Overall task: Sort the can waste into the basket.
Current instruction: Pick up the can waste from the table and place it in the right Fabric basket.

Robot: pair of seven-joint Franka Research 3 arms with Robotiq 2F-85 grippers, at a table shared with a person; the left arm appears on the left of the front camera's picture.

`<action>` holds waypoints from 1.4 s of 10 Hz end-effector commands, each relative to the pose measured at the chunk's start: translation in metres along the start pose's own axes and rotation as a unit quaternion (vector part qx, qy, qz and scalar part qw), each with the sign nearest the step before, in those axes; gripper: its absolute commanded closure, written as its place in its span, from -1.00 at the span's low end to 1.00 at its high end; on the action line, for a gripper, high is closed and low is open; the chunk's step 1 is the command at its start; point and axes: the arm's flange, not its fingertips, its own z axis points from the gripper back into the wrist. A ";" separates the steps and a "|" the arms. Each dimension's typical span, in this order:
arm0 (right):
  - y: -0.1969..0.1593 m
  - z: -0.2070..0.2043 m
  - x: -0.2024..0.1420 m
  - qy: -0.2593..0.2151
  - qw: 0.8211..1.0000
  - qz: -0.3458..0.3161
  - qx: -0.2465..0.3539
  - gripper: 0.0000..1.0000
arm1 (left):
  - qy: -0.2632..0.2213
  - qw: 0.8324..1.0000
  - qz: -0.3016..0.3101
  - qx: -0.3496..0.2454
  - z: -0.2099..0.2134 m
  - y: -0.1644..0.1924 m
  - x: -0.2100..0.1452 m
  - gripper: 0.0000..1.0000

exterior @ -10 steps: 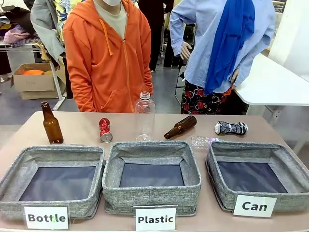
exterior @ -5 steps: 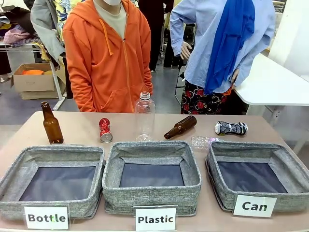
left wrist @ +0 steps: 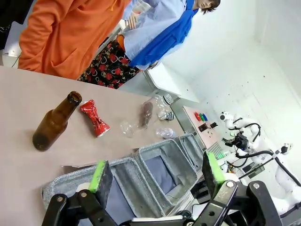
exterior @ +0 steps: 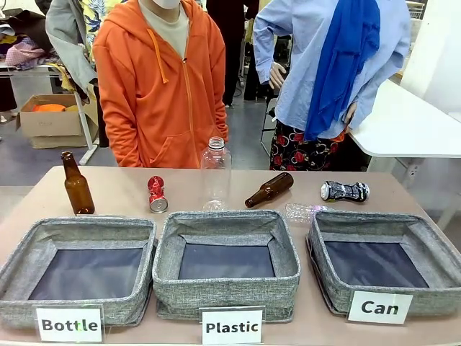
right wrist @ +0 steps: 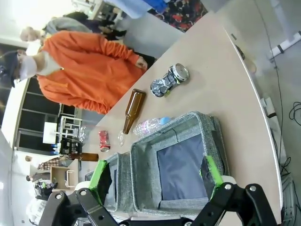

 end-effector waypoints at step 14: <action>-0.003 0.000 0.003 -0.005 1.000 0.012 0.010 -1.00 | 0.263 0.896 -0.302 0.194 -0.226 -0.170 0.000 -1.00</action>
